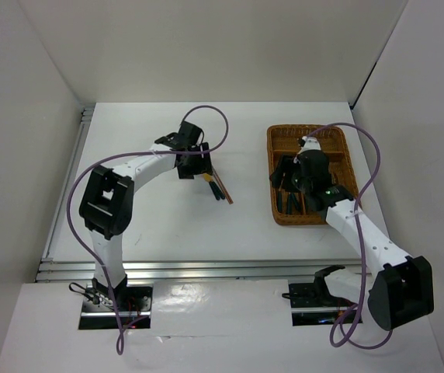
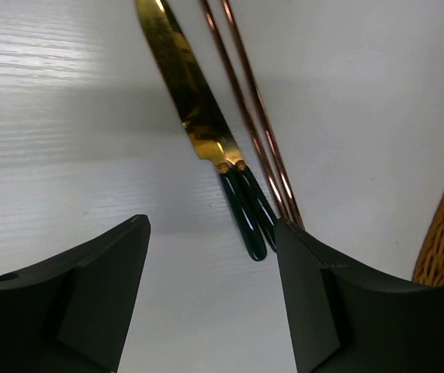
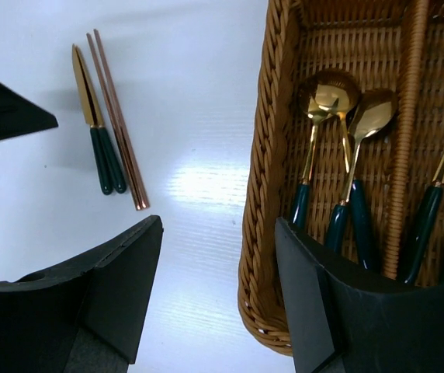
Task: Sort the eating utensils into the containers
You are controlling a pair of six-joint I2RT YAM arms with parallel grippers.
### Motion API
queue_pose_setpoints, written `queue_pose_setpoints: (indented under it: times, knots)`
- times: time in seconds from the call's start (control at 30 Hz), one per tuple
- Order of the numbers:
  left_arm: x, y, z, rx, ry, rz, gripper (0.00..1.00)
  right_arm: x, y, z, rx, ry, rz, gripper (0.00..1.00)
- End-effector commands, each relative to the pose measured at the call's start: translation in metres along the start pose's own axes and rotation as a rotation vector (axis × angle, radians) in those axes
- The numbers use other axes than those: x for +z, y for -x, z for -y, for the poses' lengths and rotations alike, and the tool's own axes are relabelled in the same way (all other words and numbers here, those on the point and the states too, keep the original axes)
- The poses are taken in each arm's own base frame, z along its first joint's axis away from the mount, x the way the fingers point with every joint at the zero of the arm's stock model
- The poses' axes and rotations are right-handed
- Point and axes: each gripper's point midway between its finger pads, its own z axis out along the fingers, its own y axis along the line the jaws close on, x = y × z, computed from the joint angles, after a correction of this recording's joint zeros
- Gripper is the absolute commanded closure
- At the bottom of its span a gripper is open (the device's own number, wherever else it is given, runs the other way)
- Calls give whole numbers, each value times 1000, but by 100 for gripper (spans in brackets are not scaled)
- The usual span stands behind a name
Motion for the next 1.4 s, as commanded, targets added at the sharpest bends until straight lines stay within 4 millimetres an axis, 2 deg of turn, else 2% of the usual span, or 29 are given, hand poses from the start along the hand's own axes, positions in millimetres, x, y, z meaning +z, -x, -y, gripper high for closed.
queue_pose_setpoints:
  times: [0.0,0.03,0.07,0.1,0.13,0.23,0.33,0.63,0.73,0.77,0.8,1.07,1.1,1.13,1.27,1.3,1.37]
  knots:
    - [0,10,-7,-21,86,70,21,-4,21,-21,-5,103,97,32]
    - [5,9,-11,-31,102,67,21,0,17,-20,-16,98,85,32]
    - [3,9,-2,-35,89,74,21,2,19,-20,-16,97,84,32]
    - [9,3,-7,-34,106,51,21,2,19,-20,-25,97,84,32]
    - [11,3,-3,-37,110,59,22,4,15,-16,-24,78,69,32]
    - [21,3,-1,-28,126,51,27,5,14,-12,-33,61,66,32]
    - [31,-8,2,-27,147,27,28,1,15,-13,-33,65,76,32]
    - [35,-10,-5,-63,183,37,45,1,9,-8,-42,52,70,32]
    - [43,-17,-7,-71,184,9,47,1,9,-6,-41,43,73,32]
    - [42,-14,-4,-72,177,17,47,1,9,-6,-41,43,73,32]
    - [46,-20,-1,-64,171,-2,47,1,9,-6,-41,43,73,32]
    - [52,-17,4,-65,161,-5,47,2,3,-4,-42,37,56,32]
    - [56,-22,0,-64,175,-21,48,2,3,-4,-42,37,56,32]
    - [53,-24,4,-55,174,-27,48,2,3,-4,-42,37,56,32]
    - [62,-32,-4,-51,209,-53,57,2,3,-4,-42,37,56,32]
    - [62,-32,-4,-62,210,-52,64,2,3,-4,-42,37,56,32]
    - [62,-32,-4,-62,210,-52,68,2,3,-4,-42,37,56,32]
